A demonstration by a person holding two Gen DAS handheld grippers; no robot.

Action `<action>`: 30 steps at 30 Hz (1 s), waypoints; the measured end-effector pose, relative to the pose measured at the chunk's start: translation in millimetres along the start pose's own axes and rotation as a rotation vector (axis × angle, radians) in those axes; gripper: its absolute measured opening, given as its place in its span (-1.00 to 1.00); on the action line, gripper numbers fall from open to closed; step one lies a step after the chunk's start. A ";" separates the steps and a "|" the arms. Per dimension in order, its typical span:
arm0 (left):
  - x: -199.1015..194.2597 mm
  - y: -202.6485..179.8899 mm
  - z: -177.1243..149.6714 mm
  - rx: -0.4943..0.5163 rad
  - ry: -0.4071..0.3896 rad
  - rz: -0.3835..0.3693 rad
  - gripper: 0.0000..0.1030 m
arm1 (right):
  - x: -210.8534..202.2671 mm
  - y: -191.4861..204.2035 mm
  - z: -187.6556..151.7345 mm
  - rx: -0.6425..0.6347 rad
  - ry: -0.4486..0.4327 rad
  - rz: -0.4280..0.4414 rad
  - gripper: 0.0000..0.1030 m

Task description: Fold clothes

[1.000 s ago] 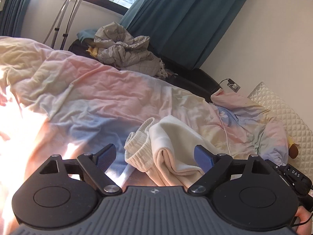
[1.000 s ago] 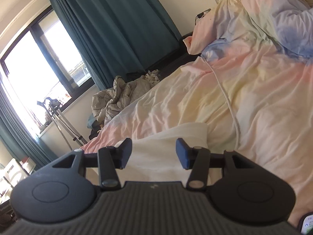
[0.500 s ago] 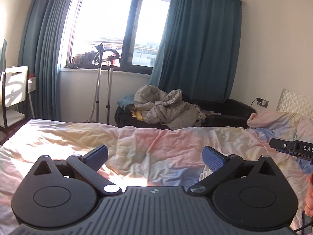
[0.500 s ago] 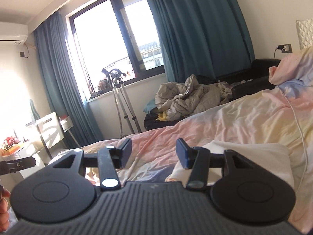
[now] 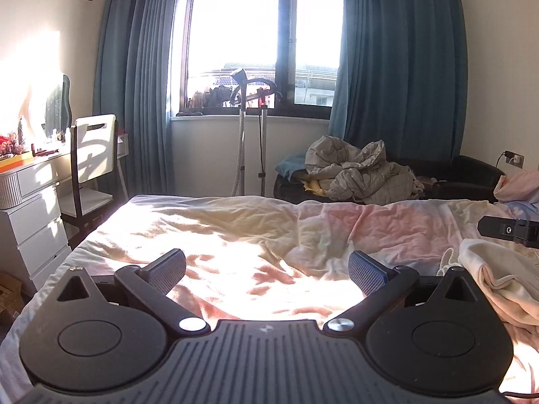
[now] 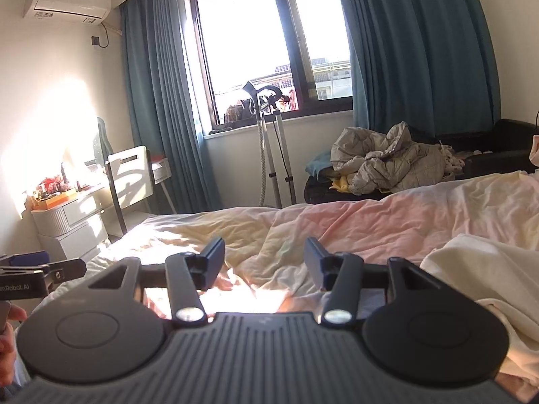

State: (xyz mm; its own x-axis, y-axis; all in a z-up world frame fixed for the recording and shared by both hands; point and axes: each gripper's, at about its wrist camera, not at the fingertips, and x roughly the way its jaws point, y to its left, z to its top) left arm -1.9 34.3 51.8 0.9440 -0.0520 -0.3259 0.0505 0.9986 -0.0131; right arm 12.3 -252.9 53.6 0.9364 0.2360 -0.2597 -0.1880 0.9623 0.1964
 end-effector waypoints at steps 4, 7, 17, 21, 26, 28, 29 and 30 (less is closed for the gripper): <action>15.5 -3.6 -14.6 -0.007 0.014 0.005 0.99 | 14.8 -1.5 -15.6 -0.001 0.012 -0.018 0.10; 24.4 -3.7 -24.0 0.001 0.025 0.011 0.99 | 22.7 -3.8 -28.7 -0.019 0.021 -0.033 0.12; 39.8 -4.3 -48.6 0.032 0.062 0.019 0.99 | 39.5 -7.6 -63.7 -0.049 0.051 -0.053 0.25; 44.5 -3.0 -51.4 0.031 0.075 0.022 0.99 | 45.3 -7.1 -68.7 -0.049 0.061 -0.062 0.29; 45.2 -1.5 -52.2 0.029 0.082 0.021 0.99 | 50.1 -4.6 -73.5 -0.059 0.081 -0.066 0.38; 45.2 -1.2 -51.8 0.030 0.085 0.018 0.99 | 50.6 -2.7 -74.8 -0.068 0.083 -0.067 0.42; 45.1 -1.0 -51.7 0.030 0.086 0.016 0.99 | 50.8 -2.1 -75.4 -0.073 0.083 -0.067 0.45; 44.9 -0.8 -52.1 0.030 0.086 0.016 0.99 | 50.8 -1.6 -75.9 -0.074 0.082 -0.068 0.47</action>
State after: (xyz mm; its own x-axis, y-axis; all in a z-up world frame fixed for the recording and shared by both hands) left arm 23.4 31.4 -12.1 0.9132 -0.0343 -0.4060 0.0466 0.9987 0.0206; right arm 37.7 -232.3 -31.7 0.9207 0.1777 -0.3474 -0.1497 0.9830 0.1059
